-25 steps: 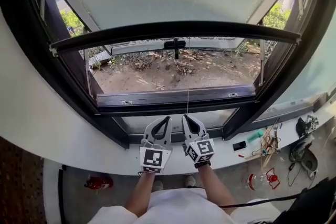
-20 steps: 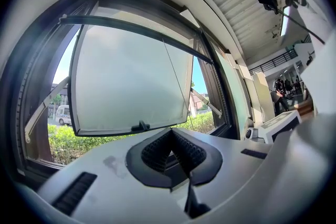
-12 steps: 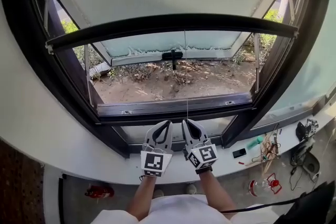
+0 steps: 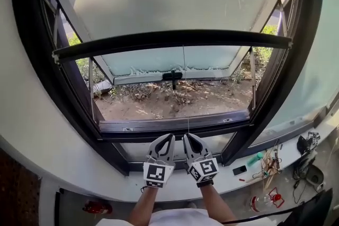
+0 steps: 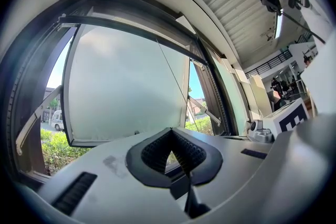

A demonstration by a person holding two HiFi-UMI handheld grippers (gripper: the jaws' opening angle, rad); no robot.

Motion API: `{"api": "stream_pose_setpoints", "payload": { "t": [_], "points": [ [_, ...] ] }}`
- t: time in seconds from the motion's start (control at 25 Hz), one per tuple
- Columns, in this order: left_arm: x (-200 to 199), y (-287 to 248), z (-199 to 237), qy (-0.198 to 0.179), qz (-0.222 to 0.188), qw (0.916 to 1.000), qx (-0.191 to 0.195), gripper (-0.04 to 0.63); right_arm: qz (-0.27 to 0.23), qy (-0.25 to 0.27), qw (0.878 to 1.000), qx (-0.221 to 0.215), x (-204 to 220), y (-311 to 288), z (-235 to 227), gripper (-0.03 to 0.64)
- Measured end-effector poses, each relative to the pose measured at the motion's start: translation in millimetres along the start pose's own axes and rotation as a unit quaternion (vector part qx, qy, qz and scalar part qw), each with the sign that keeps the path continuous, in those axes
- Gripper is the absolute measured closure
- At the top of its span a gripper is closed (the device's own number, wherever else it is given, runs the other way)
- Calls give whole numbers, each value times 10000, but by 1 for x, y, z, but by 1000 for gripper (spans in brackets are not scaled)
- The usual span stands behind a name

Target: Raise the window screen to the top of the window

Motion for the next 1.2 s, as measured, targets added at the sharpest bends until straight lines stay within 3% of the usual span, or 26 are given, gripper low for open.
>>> {"api": "stream_pose_setpoints", "payload": {
  "t": [0.52, 1.2],
  "points": [
    [-10, -3, 2, -4, -50, 10000, 8, 594, -440, 109, 9990, -58, -40, -8, 2, 615],
    [-12, -8, 6, 25, -77, 10000, -17, 594, -707, 84, 9973, -187, -62, -15, 1, 615]
  ]
}}
Point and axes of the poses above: the fingertips, and each gripper's own axes: y backward along the fingers, z to its left, x out of its underside, the point moved 4 cm from there along y, backward along the fingers, and after that the axes turned 10 degrees about y, right-handed, at the moved point
